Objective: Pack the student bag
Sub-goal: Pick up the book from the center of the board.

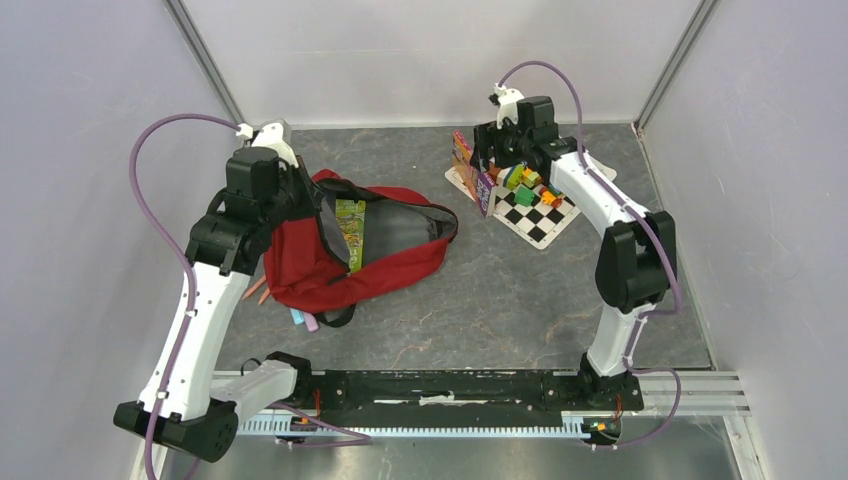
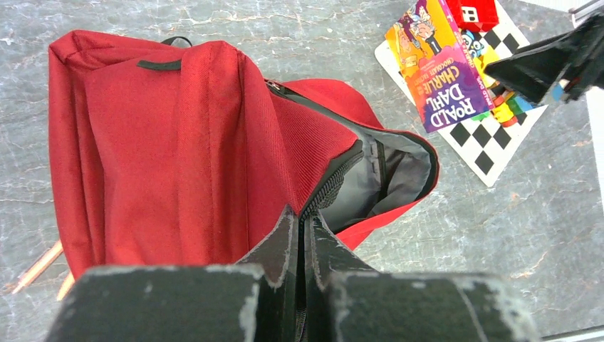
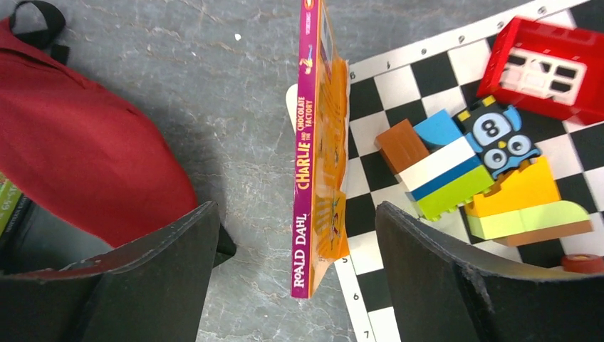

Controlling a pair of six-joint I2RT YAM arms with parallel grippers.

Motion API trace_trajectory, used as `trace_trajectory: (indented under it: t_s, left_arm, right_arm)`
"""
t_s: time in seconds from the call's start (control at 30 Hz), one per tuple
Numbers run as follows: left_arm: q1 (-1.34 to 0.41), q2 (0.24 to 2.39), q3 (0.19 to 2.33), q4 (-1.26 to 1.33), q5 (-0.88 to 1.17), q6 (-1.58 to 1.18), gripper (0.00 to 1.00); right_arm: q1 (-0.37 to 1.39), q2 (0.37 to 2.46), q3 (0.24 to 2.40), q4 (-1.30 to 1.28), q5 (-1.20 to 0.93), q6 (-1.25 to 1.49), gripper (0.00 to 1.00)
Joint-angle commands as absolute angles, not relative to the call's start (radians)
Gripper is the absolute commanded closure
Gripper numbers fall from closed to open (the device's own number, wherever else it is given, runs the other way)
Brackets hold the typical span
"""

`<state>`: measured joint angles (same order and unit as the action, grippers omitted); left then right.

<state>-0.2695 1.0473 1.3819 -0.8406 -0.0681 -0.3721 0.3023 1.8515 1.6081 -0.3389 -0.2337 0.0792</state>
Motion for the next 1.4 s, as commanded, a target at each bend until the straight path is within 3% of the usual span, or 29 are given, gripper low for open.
trace_trajectory:
  t_s: [0.0,0.23,0.5,0.87,1.33,1.37]
  left_arm:
    - [-0.264,1.018,1.387,-0.726,-0.045,-0.440,0.98]
    - [-0.264,1.000,1.387,-0.743,-0.078,-0.452,0.98]
    - [-0.264,1.002,1.380,-0.756,-0.079,-0.485,0.98]
    - [-0.264,0.992,1.392,-0.782,-0.097,-0.454,0.98]
    - [-0.263,0.983,1.432,-0.853,-0.103,-0.427,0.98]
    - [-0.264,0.983,1.436,-0.862,-0.102,-0.422,0.98]
  right_arm:
    - [0.302,1.912,1.678,-0.329,-0.268,0.095,0.17]
    - [0.309,1.998,1.733,-0.334,-0.275,0.098,0.27]
    - [0.377,2.011,1.737,-0.342,-0.070,0.012,0.37]
    - [0.407,2.014,1.693,-0.311,0.036,-0.015,0.48]
    - [0.407,2.051,1.706,-0.321,0.015,-0.019,0.50]
    - [0.408,2.056,1.709,-0.325,0.006,-0.018,0.54]
